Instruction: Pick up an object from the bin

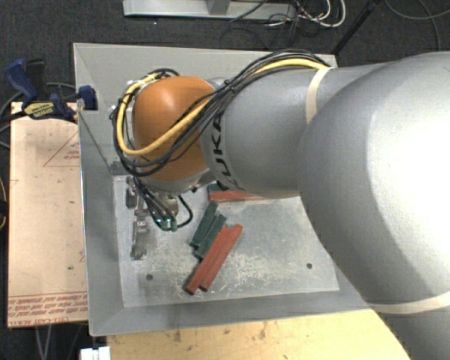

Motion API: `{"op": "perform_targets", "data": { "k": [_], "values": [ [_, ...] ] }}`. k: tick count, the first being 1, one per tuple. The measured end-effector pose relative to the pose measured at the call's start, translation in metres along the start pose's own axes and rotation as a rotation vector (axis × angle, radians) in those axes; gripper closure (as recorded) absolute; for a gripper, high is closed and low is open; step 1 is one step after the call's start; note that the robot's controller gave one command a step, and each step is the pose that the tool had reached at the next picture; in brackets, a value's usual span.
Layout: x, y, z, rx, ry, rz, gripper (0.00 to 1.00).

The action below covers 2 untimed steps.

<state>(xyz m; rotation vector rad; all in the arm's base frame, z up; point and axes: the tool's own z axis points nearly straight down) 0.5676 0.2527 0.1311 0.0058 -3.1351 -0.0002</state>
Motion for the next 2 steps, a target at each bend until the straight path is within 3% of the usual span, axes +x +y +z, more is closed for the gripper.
{"op": "perform_targets", "data": {
  "k": [1,2],
  "values": [
    [-0.072,-0.053,-0.119,-0.001,-0.02,-0.129,0.0],
    [-0.061,-0.123,0.045,0.002,-0.001,-0.336,0.0]
  ]
}}
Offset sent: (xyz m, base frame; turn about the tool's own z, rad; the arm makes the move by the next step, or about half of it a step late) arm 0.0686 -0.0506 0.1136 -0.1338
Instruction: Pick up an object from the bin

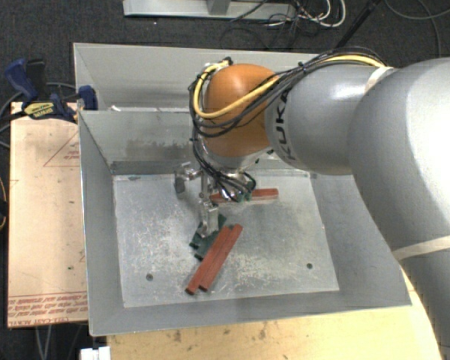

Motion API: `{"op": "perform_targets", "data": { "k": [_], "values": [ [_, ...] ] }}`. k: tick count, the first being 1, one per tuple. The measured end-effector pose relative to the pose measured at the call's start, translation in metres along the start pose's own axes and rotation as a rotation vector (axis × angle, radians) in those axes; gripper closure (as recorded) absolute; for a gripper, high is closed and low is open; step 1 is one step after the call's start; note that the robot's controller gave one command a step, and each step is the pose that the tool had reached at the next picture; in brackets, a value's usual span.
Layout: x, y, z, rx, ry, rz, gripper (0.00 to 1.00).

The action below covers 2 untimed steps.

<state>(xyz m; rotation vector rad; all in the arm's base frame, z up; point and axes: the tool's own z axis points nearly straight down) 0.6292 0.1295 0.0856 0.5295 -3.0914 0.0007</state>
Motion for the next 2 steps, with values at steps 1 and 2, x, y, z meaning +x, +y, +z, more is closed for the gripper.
{"op": "perform_targets", "data": {
  "k": [1,2],
  "values": [
    [0.0622,-0.0302,0.0155,0.0,-0.002,-0.017,0.0],
    [0.0545,-0.0279,0.0091,0.0,-0.023,-0.021,1.0]
  ]
}}
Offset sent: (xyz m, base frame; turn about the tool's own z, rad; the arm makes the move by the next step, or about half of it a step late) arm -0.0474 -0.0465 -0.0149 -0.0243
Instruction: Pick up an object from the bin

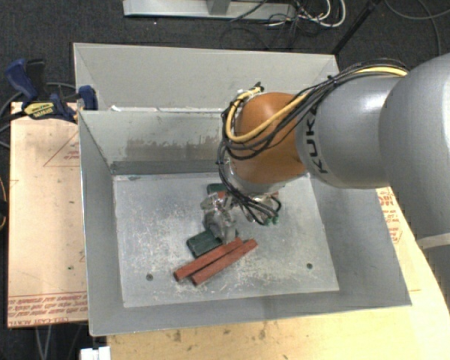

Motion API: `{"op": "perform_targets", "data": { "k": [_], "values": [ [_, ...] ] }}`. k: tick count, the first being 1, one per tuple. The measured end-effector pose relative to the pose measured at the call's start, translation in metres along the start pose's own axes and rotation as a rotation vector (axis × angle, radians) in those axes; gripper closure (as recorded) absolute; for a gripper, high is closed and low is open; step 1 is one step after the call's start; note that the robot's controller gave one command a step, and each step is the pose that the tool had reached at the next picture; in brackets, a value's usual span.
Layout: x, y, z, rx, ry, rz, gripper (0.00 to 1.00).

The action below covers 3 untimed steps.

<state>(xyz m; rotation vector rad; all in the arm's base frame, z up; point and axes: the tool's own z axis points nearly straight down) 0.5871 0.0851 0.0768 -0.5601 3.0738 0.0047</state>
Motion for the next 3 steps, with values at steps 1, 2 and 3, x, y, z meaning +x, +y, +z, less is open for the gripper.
{"op": "perform_targets", "data": {
  "k": [1,2,3],
  "values": [
    [0.004,0.0,0.004,-0.001,0.01,0.0,0.0],
    [0.003,0.0,0.003,0.0,0.007,0.0,1.0],
    [-0.033,-0.02,-0.175,0.0,0.007,-0.466,1.0]
  ]
}}
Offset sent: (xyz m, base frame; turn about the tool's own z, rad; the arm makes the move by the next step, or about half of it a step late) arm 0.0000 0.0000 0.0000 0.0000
